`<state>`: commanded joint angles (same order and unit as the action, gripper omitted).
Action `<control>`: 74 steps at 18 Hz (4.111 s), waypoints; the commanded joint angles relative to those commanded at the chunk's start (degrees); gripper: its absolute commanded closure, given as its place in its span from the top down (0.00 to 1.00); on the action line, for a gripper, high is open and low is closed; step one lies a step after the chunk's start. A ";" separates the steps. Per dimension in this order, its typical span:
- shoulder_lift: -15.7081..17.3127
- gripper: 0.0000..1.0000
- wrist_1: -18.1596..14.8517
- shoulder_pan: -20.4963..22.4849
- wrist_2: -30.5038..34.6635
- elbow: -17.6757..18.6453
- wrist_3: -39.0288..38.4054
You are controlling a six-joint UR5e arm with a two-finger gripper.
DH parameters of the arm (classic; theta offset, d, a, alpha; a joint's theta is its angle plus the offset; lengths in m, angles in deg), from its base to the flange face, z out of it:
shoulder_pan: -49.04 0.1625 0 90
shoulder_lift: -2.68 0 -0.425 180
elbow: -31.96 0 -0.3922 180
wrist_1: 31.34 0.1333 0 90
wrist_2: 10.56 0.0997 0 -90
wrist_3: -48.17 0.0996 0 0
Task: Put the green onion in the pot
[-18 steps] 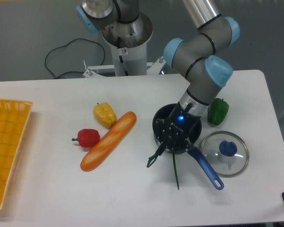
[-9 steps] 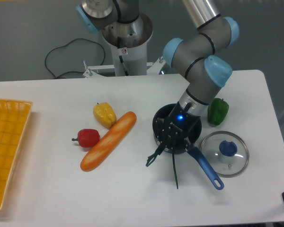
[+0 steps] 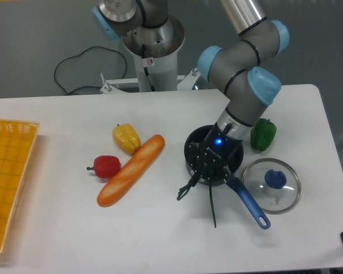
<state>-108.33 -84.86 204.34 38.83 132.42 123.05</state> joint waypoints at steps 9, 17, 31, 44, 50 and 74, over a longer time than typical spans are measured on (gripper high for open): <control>0.00 0.04 -0.09 0.09 0.09 0.18 2.37; 0.00 0.15 0.00 0.09 0.18 0.18 2.55; 0.00 0.15 -0.44 0.00 0.53 0.79 4.48; 0.00 0.17 -0.44 0.17 0.62 2.11 6.33; 0.00 0.17 -0.53 0.00 0.70 2.37 6.50; 0.96 1.00 -1.05 -0.26 3.85 0.26 5.45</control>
<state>-107.37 -85.92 204.08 42.68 132.68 128.51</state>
